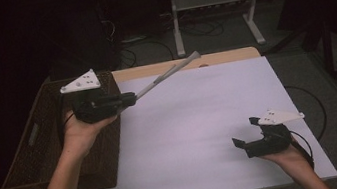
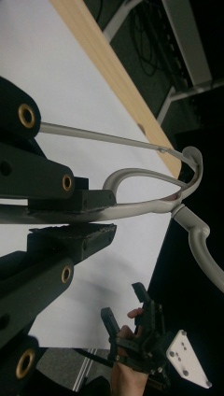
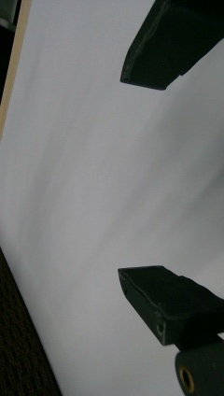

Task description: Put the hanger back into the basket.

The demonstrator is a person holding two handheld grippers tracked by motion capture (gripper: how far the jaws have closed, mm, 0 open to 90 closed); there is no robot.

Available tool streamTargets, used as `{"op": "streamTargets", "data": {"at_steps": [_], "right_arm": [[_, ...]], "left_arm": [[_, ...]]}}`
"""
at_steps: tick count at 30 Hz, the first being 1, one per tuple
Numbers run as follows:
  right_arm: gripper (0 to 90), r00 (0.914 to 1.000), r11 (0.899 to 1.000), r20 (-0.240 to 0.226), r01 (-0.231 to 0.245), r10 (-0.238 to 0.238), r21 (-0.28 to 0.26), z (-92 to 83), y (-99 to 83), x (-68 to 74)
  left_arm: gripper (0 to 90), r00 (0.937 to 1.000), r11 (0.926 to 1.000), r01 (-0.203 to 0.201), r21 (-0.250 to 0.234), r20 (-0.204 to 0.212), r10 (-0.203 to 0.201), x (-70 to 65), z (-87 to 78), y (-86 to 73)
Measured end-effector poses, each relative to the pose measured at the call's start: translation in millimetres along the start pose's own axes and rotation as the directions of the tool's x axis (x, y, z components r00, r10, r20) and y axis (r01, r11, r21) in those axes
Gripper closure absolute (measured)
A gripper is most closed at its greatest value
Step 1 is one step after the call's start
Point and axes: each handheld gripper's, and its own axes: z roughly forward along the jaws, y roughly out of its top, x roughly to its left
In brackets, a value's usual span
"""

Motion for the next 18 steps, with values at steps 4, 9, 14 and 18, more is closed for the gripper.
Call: {"op": "streamTargets", "data": {"at_steps": [4,9,14,18], "right_arm": [[5.9,0.9999,1.0,0.004,-0.01,0.01,0.0,-0.3,-0.4,-0.3],[6.0,1.0,1.0,0.004,-0.007,0.007,0.0,0.6,-0.6,-0.3],[6.0,0.9999,1.0,0.005,-0.009,0.009,0.004,1.5,-0.4,0.5],[6.0,1.0,1.0,0.005,-0.005,0.005,0.006,2.5,-0.5,0.8]], "left_arm": [[83.3,0.9994,0.9998,0.015,-0.015,-0.029,-0.016,7.1,-18.6,-2.8],[83.3,0.9958,0.9989,0.035,-0.03,-0.084,-0.038,17.4,-46.4,-11.7],[83.3,0.9897,0.9977,0.052,-0.043,-0.131,-0.058,25.4,-74.7,-21.6],[83.3,0.9842,0.9969,0.064,-0.046,-0.163,-0.07,30.2,-93.7,-31.9]]}}
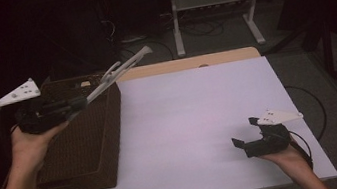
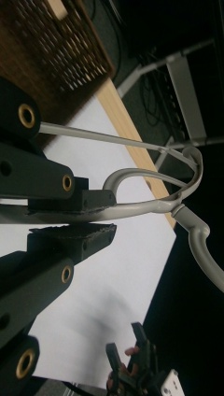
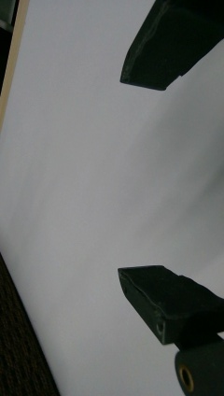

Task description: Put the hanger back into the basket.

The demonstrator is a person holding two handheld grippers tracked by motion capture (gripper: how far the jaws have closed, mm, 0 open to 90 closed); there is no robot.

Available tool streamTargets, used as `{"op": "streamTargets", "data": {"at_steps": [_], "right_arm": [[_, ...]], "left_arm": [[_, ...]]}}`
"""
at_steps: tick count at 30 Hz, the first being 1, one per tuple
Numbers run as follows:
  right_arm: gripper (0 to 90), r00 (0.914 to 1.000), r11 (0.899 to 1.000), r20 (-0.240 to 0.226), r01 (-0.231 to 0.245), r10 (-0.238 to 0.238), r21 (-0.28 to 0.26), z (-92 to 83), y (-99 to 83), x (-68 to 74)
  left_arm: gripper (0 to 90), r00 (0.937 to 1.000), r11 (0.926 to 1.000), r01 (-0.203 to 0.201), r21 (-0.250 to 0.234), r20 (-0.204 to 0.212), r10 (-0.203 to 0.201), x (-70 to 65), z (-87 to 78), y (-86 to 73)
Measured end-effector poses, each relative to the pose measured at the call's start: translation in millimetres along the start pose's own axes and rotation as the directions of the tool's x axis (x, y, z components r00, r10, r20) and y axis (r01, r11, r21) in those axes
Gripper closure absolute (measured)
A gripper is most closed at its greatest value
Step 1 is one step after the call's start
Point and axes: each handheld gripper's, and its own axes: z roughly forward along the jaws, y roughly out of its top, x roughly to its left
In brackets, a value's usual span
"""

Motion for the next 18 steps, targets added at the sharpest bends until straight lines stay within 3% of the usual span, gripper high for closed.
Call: {"op": "streamTargets", "data": {"at_steps": [11,18], "right_arm": [[6.1,1.0,1.0,0.006,-0.002,0.002,0.002,0.4,0.2,0.0],[6.1,0.9999,1.0,0.009,-0.005,0.005,0.003,0.4,0.3,0.0]], "left_arm": [[83.3,0.9957,0.9991,0.043,0.001,-0.083,-0.042,20.8,-43.9,-29.4],[83.2,0.9913,0.9979,0.065,0.006,-0.115,-0.064,28.1,-59.1,-45.5]]}}
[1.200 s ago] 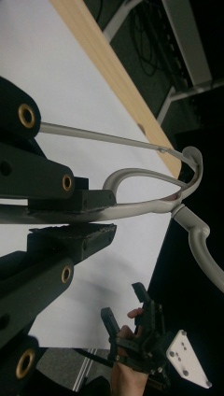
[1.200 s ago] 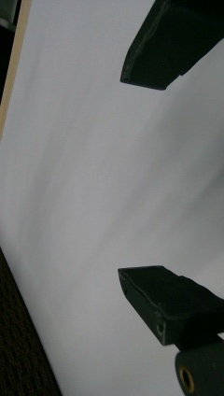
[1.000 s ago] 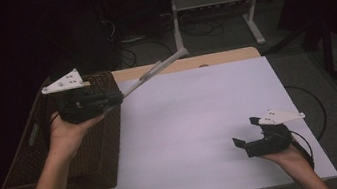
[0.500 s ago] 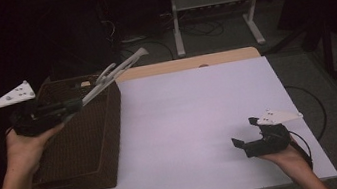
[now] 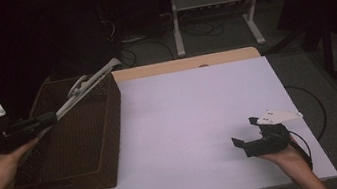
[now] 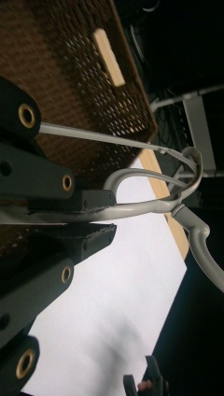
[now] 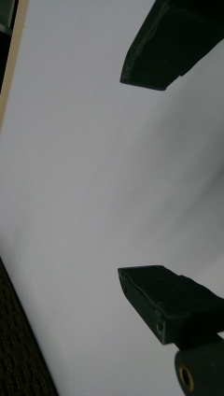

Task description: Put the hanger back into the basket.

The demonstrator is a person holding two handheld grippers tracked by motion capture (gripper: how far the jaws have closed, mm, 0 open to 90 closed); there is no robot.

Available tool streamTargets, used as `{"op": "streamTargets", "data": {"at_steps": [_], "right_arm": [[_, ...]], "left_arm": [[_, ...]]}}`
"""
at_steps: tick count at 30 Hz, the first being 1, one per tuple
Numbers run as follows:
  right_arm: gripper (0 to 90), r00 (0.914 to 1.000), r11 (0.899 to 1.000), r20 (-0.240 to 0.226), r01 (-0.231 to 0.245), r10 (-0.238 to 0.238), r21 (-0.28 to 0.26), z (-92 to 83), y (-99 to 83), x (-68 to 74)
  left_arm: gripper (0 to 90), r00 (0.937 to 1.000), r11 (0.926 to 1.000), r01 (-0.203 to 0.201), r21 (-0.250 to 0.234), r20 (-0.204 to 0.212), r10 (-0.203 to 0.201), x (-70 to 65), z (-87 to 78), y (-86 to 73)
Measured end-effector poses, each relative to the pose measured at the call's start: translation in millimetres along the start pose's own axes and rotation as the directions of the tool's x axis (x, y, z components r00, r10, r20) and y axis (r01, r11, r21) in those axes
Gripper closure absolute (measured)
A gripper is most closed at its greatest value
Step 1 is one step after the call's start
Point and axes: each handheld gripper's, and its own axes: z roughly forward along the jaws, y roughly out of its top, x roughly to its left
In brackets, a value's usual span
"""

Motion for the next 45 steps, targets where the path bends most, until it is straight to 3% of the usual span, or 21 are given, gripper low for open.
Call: {"op": "streamTargets", "data": {"at_steps": [10,16,26,30,40,41,45], "right_arm": [[6.2,0.9999,1.0,0.01,-0.006,0.006,0.0,0.5,0.1,-0.8],[6.2,0.9999,1.0,0.014,-0.004,0.004,-0.002,0.6,0.4,-1.4],[6.3,0.9998,1.0,0.015,-0.009,0.009,0.0,1.0,0.6,-1.1],[6.3,0.9998,1.0,0.016,-0.012,0.012,0.001,0.7,0.6,-1.5],[6.3,0.9998,1.0,0.018,-0.012,0.012,0.0,0.1,0.4,-2.5],[6.3,0.9998,1.0,0.02,-0.009,0.009,-0.002,0.0,0.6,-2.7],[6.3,0.9997,1.0,0.021,-0.01,0.01,-0.005,-0.4,0.6,-3.0]], "left_arm": [[83.2,0.9985,0.9989,0.034,0.033,-0.045,-0.032,15.9,-20.7,-21.0],[83.2,0.9974,0.9965,0.056,0.062,-0.049,-0.053,22.1,-23.0,-31.8],[83.1,0.9968,0.9885,0.076,0.13,-0.035,-0.072,29.4,-4.9,-41.9],[83.1,0.9975,0.9829,0.064,0.173,-0.04,-0.057,29.8,5.4,-44.4],[82.9,0.996,0.9722,0.089,0.217,-0.029,-0.085,41.5,20.7,-51.8],[82.8,0.9948,0.9729,0.102,0.208,-0.03,-0.098,43.9,21.6,-53.8],[80.8,0.9952,0.9768,0.094,0.193,-0.044,-0.087,46.1,21.5,-56.3]]}}
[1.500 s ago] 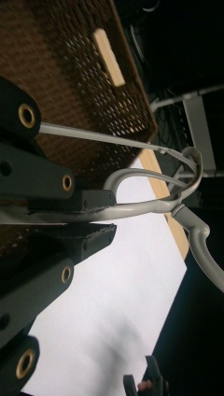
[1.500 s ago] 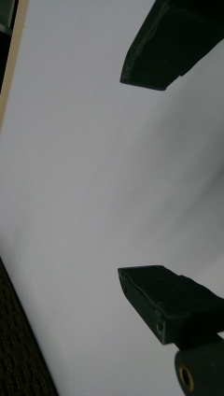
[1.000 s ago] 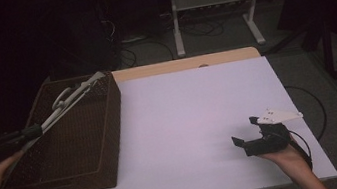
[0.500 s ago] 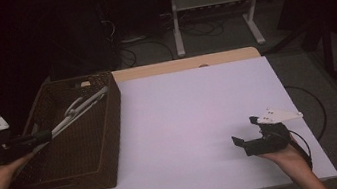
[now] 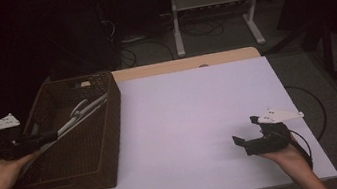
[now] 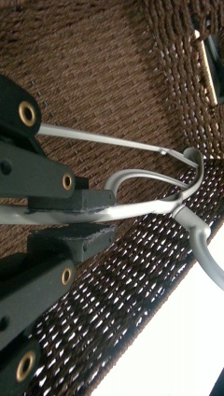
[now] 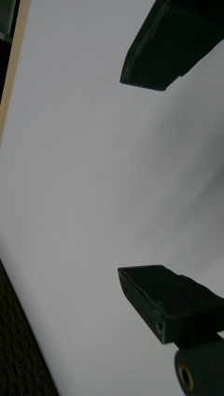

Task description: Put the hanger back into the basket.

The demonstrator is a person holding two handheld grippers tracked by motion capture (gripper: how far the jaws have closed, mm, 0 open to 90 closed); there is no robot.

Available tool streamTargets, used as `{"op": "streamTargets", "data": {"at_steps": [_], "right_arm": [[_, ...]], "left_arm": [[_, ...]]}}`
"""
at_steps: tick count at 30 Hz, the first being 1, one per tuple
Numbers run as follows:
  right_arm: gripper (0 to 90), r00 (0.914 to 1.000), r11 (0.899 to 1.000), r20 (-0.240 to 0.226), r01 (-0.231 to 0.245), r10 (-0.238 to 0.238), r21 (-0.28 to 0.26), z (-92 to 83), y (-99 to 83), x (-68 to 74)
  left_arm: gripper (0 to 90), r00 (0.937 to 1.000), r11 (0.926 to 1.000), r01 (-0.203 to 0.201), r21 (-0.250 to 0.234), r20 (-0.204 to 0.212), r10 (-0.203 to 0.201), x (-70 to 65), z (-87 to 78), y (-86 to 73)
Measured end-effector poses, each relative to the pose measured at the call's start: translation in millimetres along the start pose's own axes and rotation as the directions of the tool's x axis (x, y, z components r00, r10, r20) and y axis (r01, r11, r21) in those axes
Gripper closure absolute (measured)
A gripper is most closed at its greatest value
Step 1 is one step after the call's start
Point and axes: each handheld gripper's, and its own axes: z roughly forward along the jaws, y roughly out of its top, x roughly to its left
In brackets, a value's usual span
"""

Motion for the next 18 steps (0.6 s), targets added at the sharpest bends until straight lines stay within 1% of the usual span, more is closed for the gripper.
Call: {"op": "streamTargets", "data": {"at_steps": [1,2,3,6,7,9,10,14,16,18], "right_arm": [[6.3,1.0,1.0,0.001,-0.002,0.002,0.0,-0.1,0.0,0.0],[6.3,1.0,1.0,0.001,-0.004,0.004,0.0,-0.3,-0.1,0.0],[6.3,1.0,1.0,0.001,-0.004,0.004,0.0,-0.3,-0.1,0.0],[6.3,1.0,1.0,0.001,-0.001,0.001,-0.002,-0.2,0.1,0.1],[6.3,1.0,1.0,0.001,0.002,-0.002,-0.003,-0.3,0.2,0.2],[6.3,1.0,1.0,0.0,0.002,-0.002,-0.003,-0.3,0.2,0.3],[6.3,1.0,1.0,0.0,-0.002,0.002,-0.005,-0.4,0.3,0.5],[6.3,1.0,1.0,0.003,-0.003,0.003,-0.008,-0.9,0.8,0.2],[6.3,1.0,1.0,0.004,0.003,-0.003,-0.01,-1.2,1.2,-0.2],[6.3,1.0,1.0,0.003,0.002,-0.002,-0.013,-1.4,2.5,0.2]], "left_arm": [[75.8,1.0,1.0,0.005,0.001,-0.007,-0.005,0.8,-0.3,-0.1],[66.7,0.9999,1.0,0.008,-0.003,-0.01,-0.008,1.2,-0.6,-0.3],[66.7,0.9999,1.0,0.008,-0.003,-0.013,-0.008,1.5,-1.0,-0.5],[61.3,0.9999,0.9999,0.013,-0.005,-0.011,-0.013,1.3,-1.4,-1.0],[56.1,0.9999,0.9999,0.013,-0.01,-0.01,-0.013,1.0,-1.3,-0.6],[54.6,0.9998,0.9995,0.021,-0.024,0.003,-0.021,-0.8,-1.9,0.6],[53.1,0.9998,0.9994,0.017,-0.028,0.004,-0.017,-1.5,-2.0,1.6],[42.8,0.9998,0.9981,0.017,-0.059,0.012,-0.017,-7.3,-1.8,6.4],[35.6,0.9995,0.9966,0.022,-0.08,0.027,-0.02,-10.6,-0.9,9.2],[29.9,0.9995,0.9948,0.019,-0.1,0.027,-0.016,-14.4,0.4,11.6]]}}
